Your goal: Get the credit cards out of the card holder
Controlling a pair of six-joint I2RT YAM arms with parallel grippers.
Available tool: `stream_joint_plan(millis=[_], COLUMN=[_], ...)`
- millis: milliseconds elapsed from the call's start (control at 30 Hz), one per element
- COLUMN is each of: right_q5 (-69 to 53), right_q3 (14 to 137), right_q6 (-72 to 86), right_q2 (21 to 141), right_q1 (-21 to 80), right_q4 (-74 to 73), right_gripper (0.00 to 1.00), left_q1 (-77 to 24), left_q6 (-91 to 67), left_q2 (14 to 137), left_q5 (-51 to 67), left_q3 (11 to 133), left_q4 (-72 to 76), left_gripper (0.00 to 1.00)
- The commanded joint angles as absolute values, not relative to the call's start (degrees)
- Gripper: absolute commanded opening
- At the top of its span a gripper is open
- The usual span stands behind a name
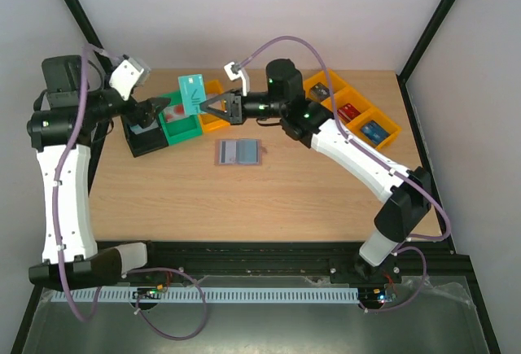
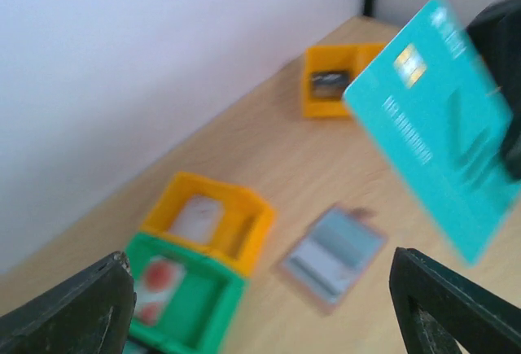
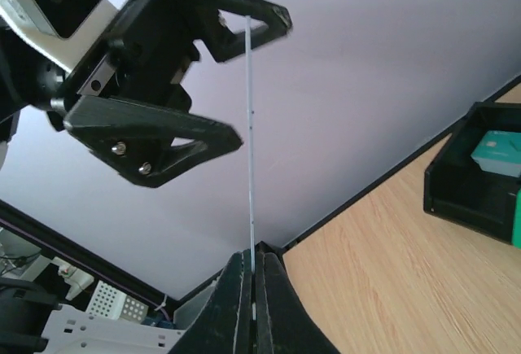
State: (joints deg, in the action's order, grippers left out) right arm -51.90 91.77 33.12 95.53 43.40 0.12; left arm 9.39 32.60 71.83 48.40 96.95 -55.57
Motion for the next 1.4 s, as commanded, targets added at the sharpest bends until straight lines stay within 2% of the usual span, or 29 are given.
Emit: stream_joint_plan(millis=[0, 100, 167, 233, 300, 400, 500, 733, 967, 1100, 1233, 1367], right_q5=[-52.0, -52.33, -52.0, -53.02, -53.94, -55.01, -56.31, -58.66, -59.06, -59.4, -59.76, -60.42], right_q3=[91.49, 90.92, 90.93, 90.88, 90.88, 91.12, 90.89, 88.35, 88.33, 88.11, 88.08, 88.66], right_q6=[33.6, 35.08, 34.54, 34.78, 34.92, 33.62, 32.58, 31.2, 30.57, 32.0, 32.16, 32.42], right_q2=[93.36, 92.37, 92.33, 92.35, 92.01, 91.1, 90.22, 87.41, 86.66, 86.95, 87.63, 88.89], right_q1=[41.98, 42.0, 42.0, 41.97, 42.01, 41.98, 42.0, 41.99, 41.96, 42.22, 42.77, 43.27], right_q4=[-7.05, -7.48, -9.1, -9.73, -10.15, -11.53, -12.81, -13.01, -13.84, -12.04, -11.95, -11.91], right_gripper=[0.02, 0.02, 0.02, 0.01, 0.02, 0.02, 0.01, 0.02, 0.02, 0.02, 0.02, 0.02], left_q1=[4.01, -3.08, -9.93, -14.08, -14.87, -15.06, -15.22, -15.33, -15.3, -15.9, -17.27, -17.47], left_q6=[40.69, 52.41, 67.68, 84.73, 97.22, 100.23, 104.87, 117.51, 121.87, 123.3, 121.36, 120.33], left_q2=[67.04, 63.24, 57.01, 48.91, 41.36, 37.38, 36.91, 36.91, 41.04, 41.37, 42.04, 42.08], left_q5=[21.4, 8.96, 7.84, 12.07, 21.99, 32.42, 32.98, 35.39, 32.97, 35.7, 33.17, 32.88], left_q3=[93.81, 86.92, 76.27, 63.67, 52.66, 49.42, 45.56, 43.76, 45.3, 43.6, 43.78, 43.85], left_q4=[-41.56, -28.03, -19.57, -8.08, 5.87, 13.67, 22.52, 15.17, 14.42, 15.94, 16.7, 16.51], left_gripper=[0.86, 0.87, 0.88, 0.93, 0.94, 0.88, 0.86, 0.83, 0.82, 0.81, 0.67, 0.46])
